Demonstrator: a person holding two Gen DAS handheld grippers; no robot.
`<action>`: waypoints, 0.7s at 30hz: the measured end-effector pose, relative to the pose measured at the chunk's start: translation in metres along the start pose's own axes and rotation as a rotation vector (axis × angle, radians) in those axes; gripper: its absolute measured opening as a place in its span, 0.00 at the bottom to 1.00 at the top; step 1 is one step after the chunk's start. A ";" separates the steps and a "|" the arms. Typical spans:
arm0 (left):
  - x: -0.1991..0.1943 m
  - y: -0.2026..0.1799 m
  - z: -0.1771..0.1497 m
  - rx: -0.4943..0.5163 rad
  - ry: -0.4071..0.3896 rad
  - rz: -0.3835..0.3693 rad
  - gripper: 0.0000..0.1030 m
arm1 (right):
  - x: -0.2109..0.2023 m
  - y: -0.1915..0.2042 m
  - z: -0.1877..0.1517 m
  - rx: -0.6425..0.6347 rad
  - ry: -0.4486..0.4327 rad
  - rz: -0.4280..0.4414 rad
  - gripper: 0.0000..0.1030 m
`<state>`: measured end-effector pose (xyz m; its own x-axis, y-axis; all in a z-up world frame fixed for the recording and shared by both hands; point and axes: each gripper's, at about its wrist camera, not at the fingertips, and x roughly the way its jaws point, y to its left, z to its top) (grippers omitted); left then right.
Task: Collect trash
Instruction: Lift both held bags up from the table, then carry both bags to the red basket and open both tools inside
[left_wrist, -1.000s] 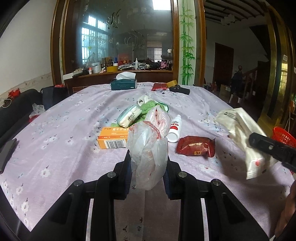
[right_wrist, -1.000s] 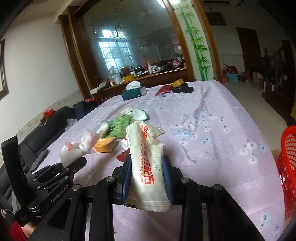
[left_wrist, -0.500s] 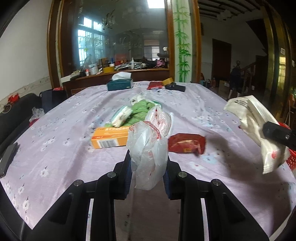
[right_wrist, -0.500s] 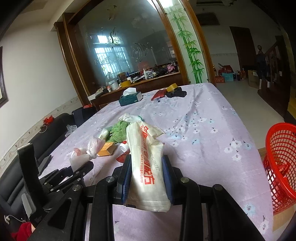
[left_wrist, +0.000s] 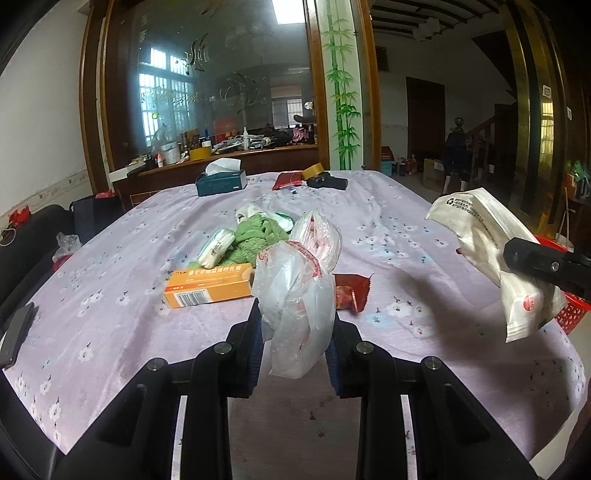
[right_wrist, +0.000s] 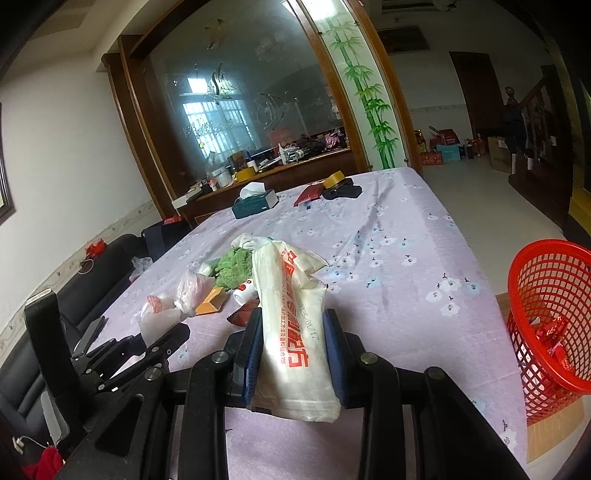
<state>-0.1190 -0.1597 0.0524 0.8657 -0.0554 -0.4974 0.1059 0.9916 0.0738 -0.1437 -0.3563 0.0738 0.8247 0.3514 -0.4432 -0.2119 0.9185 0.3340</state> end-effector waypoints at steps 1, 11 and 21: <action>-0.001 -0.001 0.000 0.002 -0.002 -0.001 0.27 | -0.001 -0.001 0.000 0.002 -0.001 0.000 0.33; -0.006 -0.008 0.004 0.015 -0.012 -0.013 0.27 | -0.003 -0.006 0.001 0.021 -0.001 0.007 0.33; -0.011 -0.009 0.009 0.016 -0.010 -0.044 0.27 | -0.006 -0.011 0.003 0.025 -0.006 0.002 0.33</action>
<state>-0.1246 -0.1692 0.0648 0.8648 -0.0998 -0.4921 0.1514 0.9863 0.0661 -0.1452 -0.3692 0.0751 0.8273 0.3518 -0.4380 -0.1999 0.9130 0.3556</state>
